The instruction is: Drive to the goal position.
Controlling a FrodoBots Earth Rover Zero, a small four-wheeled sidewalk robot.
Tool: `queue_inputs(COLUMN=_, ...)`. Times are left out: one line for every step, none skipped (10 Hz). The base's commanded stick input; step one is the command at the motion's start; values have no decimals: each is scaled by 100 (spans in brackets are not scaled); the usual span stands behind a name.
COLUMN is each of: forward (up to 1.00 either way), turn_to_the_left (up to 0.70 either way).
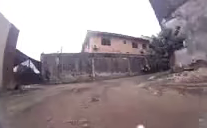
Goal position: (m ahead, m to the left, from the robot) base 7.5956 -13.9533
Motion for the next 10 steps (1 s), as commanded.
queue_inputs(forward=100, turn_to_the_left=0)
queue_inputs(forward=100, turn_to_the_left=0)
queue_inputs(forward=100, turn_to_the_left=0)
queue_inputs(forward=100, turn_to_the_left=0)
queue_inputs(forward=100, turn_to_the_left=0)
queue_inputs(forward=100, turn_to_the_left=0)
queue_inputs(forward=100, turn_to_the_left=0)
queue_inputs(forward=100, turn_to_the_left=0)
queue_inputs(forward=100, turn_to_the_left=0)
queue_inputs(forward=100, turn_to_the_left=0)
